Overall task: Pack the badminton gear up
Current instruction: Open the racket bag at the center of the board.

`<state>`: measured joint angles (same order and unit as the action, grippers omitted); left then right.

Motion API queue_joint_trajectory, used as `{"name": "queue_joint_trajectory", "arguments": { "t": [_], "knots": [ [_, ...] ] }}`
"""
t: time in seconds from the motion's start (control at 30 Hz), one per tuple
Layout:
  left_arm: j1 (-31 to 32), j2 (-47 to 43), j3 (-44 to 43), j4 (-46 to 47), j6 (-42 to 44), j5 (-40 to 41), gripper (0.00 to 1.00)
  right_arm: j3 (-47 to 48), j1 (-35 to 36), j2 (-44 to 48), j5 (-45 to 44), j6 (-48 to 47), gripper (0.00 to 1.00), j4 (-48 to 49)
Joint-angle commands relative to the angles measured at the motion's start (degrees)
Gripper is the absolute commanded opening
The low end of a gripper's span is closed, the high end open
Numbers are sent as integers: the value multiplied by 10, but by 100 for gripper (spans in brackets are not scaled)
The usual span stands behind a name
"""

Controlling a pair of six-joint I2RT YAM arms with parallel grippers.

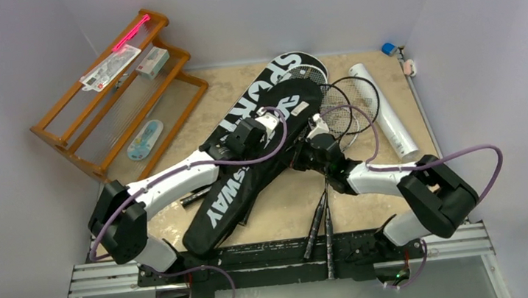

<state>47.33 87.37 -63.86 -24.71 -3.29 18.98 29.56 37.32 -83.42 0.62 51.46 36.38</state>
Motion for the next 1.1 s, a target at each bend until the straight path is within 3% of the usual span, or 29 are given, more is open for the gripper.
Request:
{"name": "queue_joint_trajectory", "arguments": {
  "t": [0.0,0.07,0.17,0.23,0.4,0.53,0.73,0.9,1.07],
  "knots": [
    [-2,-3,-7,5,2,6,0,4,-1,24,-31,-22,0,-11],
    [-2,-17,3,18,8,-36,0,11,-1,19,-31,-22,0,-31],
    [-2,-21,11,36,16,-112,25,9,-1,17,-29,-21,0,-27],
    [-2,-12,10,35,16,-141,36,3,-1,20,-29,-23,0,-10],
    [-2,25,-5,26,14,-197,48,0,-1,30,-21,-26,0,2],
    [-2,52,-14,15,9,-196,53,-2,-1,38,-19,-29,0,2],
    [-2,81,-25,1,6,-191,54,-8,-1,44,-11,-26,0,15],
    [-2,105,-41,-24,-2,-95,51,-10,-1,46,-7,-24,0,18],
    [-2,86,-41,-33,-13,22,27,-11,-1,46,-11,-22,0,-6]
  ]
}}
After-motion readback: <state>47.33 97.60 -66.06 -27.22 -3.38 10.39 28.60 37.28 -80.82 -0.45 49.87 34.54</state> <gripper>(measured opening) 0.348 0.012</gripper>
